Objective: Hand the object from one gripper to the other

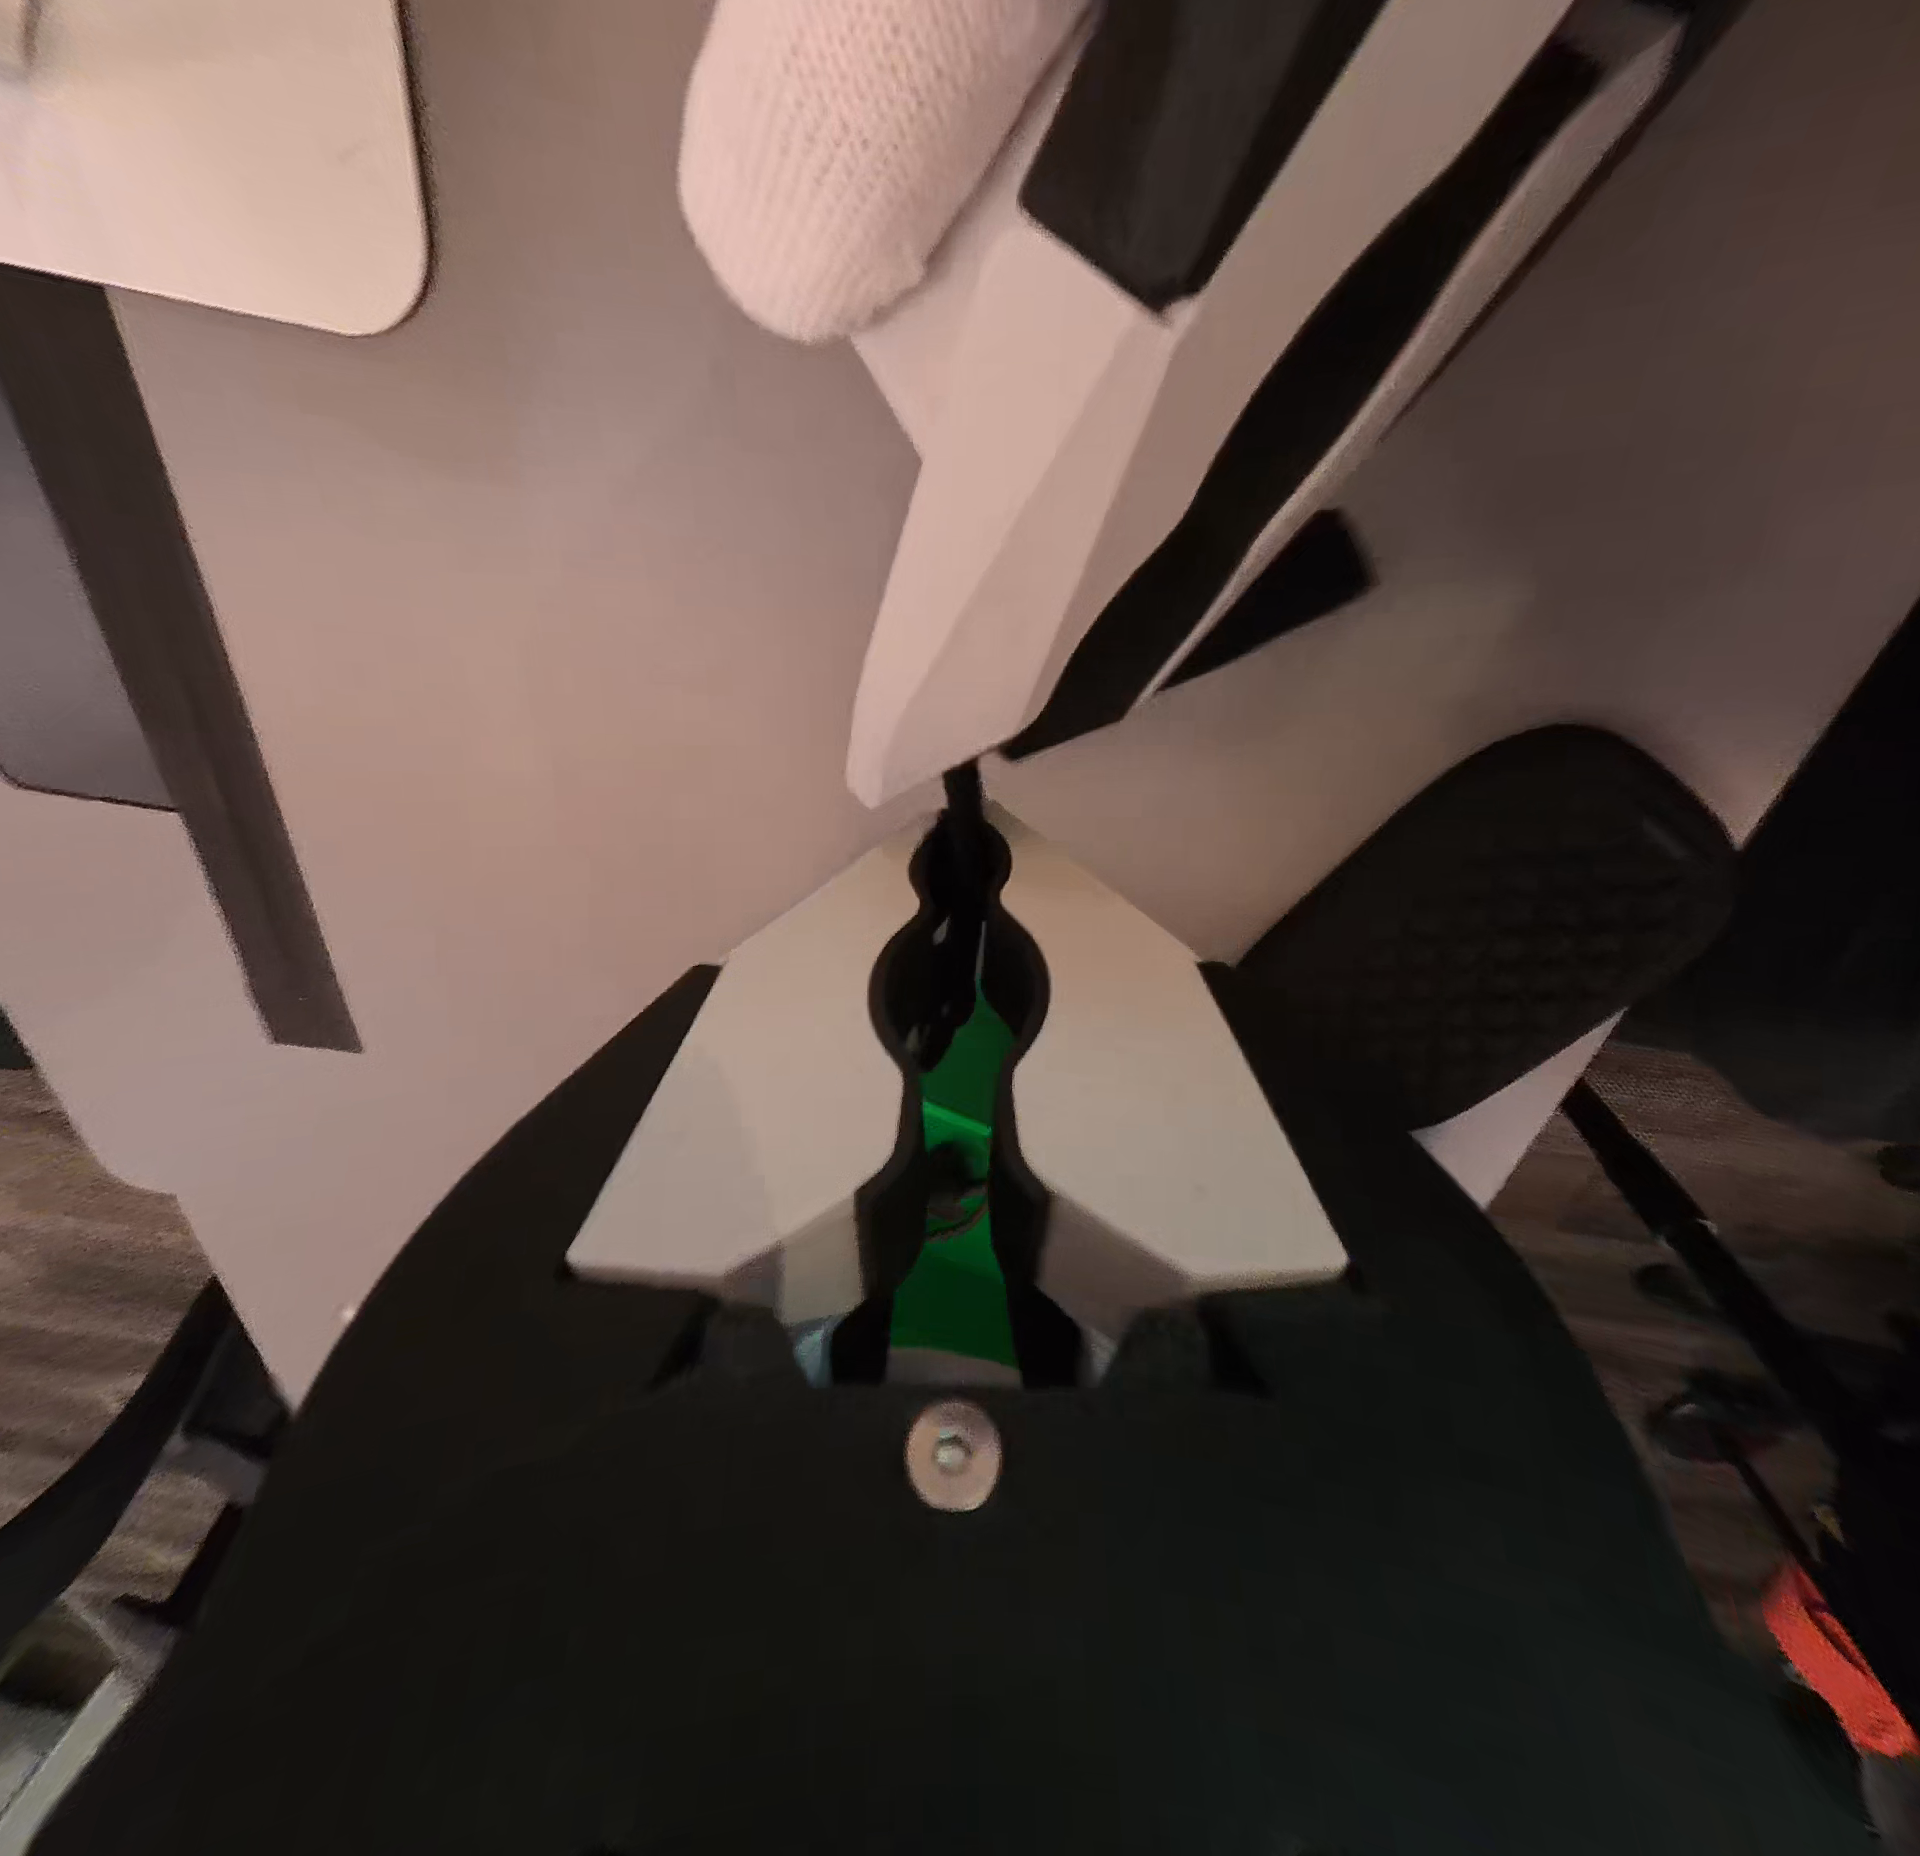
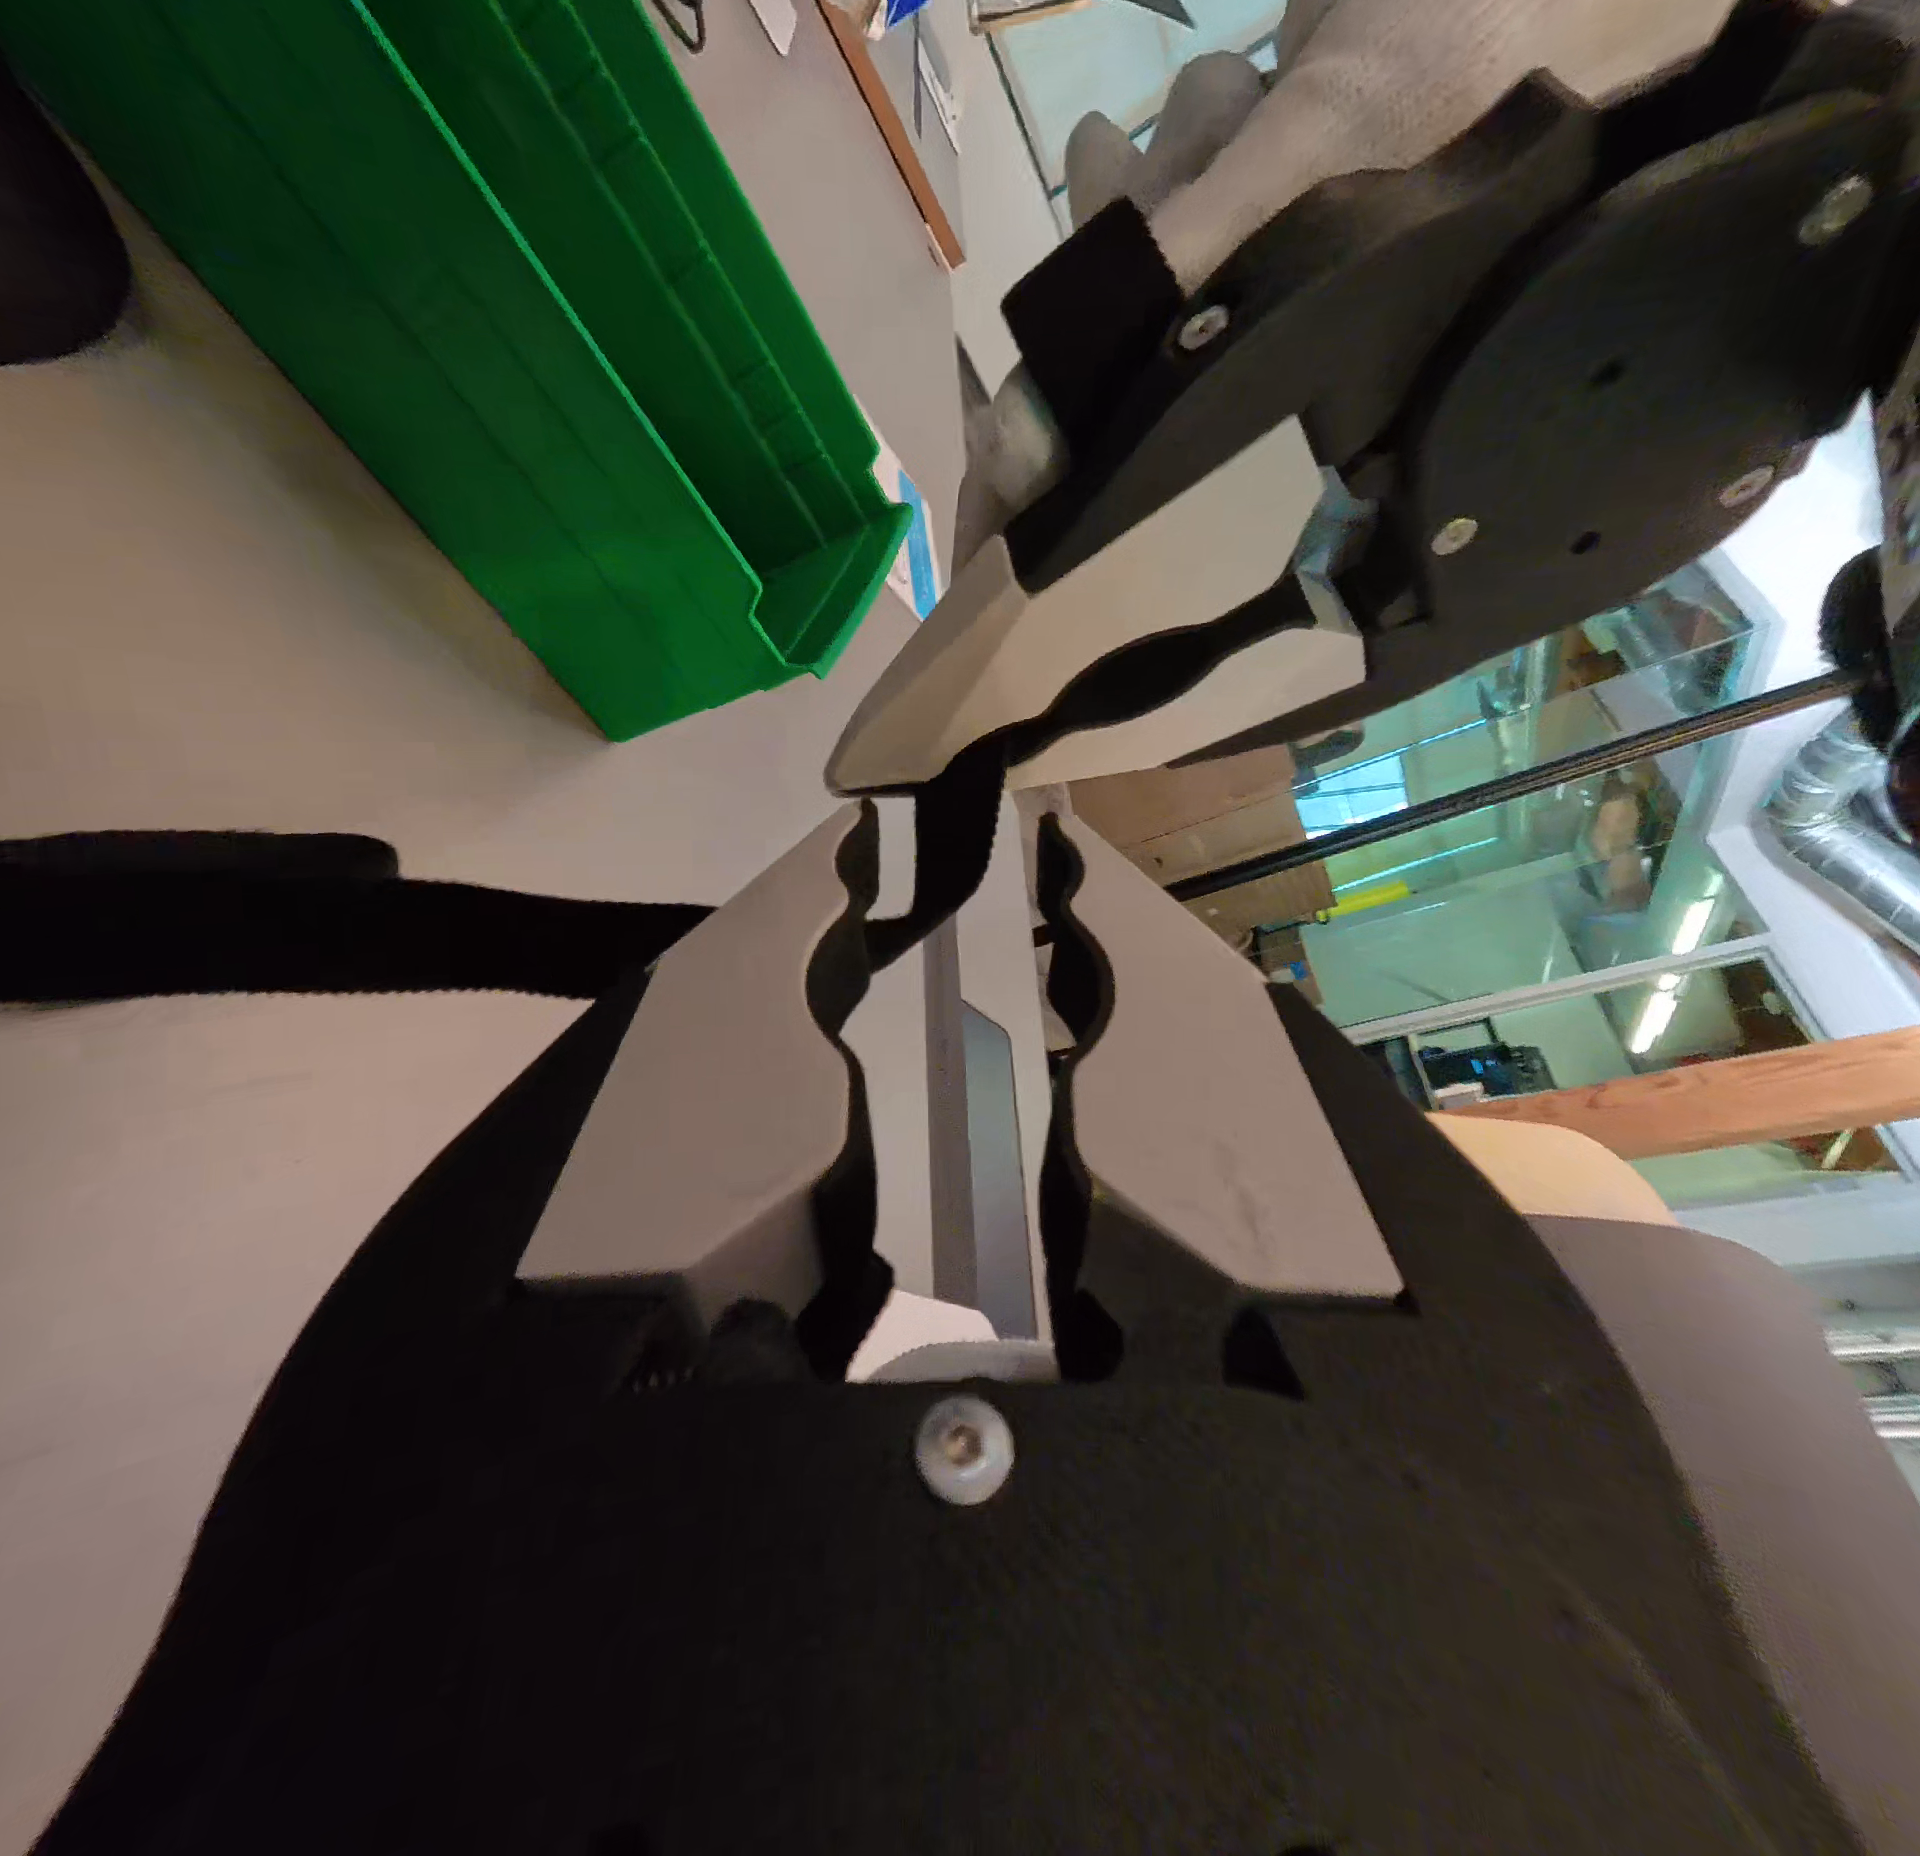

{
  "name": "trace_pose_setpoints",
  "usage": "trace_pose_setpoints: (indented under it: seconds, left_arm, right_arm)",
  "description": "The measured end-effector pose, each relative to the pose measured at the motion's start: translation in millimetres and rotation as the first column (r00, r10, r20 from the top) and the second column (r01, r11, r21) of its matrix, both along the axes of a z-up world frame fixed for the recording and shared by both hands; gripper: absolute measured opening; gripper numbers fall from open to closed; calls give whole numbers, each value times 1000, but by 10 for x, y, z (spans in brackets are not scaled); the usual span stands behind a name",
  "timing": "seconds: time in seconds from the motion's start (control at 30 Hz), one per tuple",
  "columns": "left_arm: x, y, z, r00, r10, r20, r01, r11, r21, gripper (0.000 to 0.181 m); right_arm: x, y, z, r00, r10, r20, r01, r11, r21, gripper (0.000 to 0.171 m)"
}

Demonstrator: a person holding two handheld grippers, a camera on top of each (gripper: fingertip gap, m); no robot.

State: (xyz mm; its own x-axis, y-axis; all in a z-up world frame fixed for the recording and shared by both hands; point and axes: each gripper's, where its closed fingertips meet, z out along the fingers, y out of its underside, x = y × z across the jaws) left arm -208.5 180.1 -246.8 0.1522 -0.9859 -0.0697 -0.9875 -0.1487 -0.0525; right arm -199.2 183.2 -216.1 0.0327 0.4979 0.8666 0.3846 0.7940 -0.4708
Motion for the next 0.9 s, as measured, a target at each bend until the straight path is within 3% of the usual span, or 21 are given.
trace_pose_setpoints:
  seconds: [0.03,0.2,0.3,0.4,0.53,0.6,0.8,0.9]
  left_arm:
    - [-19,36,2,1000,-1,-15,1,1000,23,0]
    - [32,161,14,999,-43,-9,44,991,125,0]
    - [32,188,-7,997,-63,-47,69,986,151,0]
    - [25,247,-3,996,-62,-69,73,982,173,0]
    - [9,325,27,996,-49,-73,63,977,204,0]
    - [-3,346,21,997,-38,-74,53,976,209,0]
    - [73,379,1,999,-30,-38,38,973,227,0]
    - [42,436,18,998,-30,-54,43,964,264,0]
  right_arm:
    - [21,-2,-11,1000,8,20,-7,1000,-22,33]
    - [188,-8,-28,994,52,93,-45,997,-70,53]
    - [259,-43,-123,984,86,157,-74,994,-85,57]
    - [284,-132,39,985,164,50,-151,970,-191,58]
    - [421,229,73,998,17,54,-12,995,-96,55]
    - [478,431,-63,987,-89,132,88,996,13,62]
    - [343,382,-348,969,-85,230,66,994,88,68]
    - [307,295,-221,989,-21,144,18,1000,24,66]
